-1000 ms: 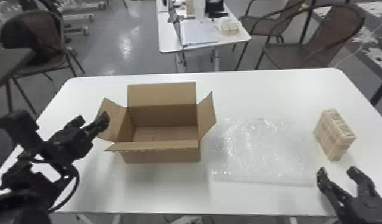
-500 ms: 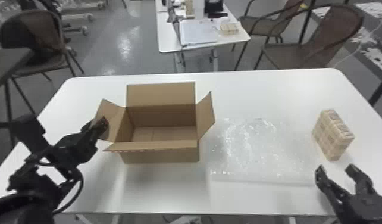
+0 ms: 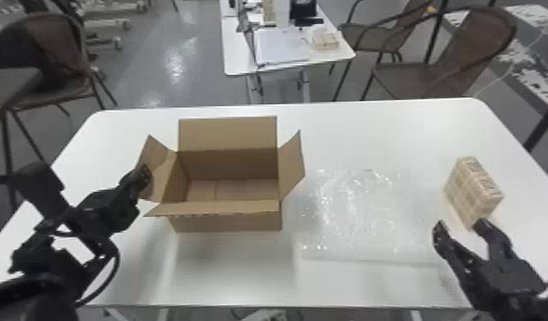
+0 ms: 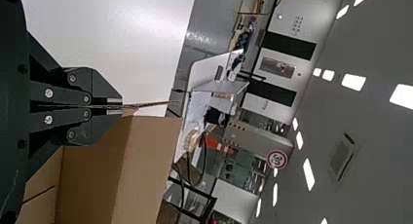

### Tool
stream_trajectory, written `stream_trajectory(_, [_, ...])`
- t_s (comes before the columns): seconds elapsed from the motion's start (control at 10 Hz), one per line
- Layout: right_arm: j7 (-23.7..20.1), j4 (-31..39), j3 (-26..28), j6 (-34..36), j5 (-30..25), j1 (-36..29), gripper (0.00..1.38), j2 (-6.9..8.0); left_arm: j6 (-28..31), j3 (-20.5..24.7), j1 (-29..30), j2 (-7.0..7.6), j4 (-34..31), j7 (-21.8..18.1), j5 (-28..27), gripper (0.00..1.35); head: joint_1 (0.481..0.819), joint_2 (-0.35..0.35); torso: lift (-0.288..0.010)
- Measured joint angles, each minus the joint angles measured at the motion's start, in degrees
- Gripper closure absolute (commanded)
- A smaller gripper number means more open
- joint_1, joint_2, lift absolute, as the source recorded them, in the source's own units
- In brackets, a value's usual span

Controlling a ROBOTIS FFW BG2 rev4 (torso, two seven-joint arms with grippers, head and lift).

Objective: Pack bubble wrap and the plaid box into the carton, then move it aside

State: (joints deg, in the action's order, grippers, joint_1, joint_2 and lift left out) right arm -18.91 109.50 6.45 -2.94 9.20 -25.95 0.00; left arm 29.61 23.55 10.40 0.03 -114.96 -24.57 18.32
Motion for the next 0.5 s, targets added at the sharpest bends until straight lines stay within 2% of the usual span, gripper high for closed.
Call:
stream_trajectory(0.1, [0.30,3.45,-1.55,6.24,-2.07,1.38,0.52,0.00,-0.08,-0.08,0.04,-0.02,0.01,-0.07,0.23,1.21,0.695,0.139,-0.166])
stream_trajectory(0.2, [2.68,6.20,-3.04,13.34,-2.91,3.16,0.51,0.00,-0.14,-0.31,0.04,-0.03,0.16,-0.13,0.45,1.21,0.695,0.147,-0.166])
stream_trajectory(0.5, [12.29,9.41,-7.80,33.53,-1.78,11.24,0.50,0.00,-0.36,-1.16,-0.01,-0.03,0.55,-0.12,0.81,1.21,0.695,0.158,-0.166])
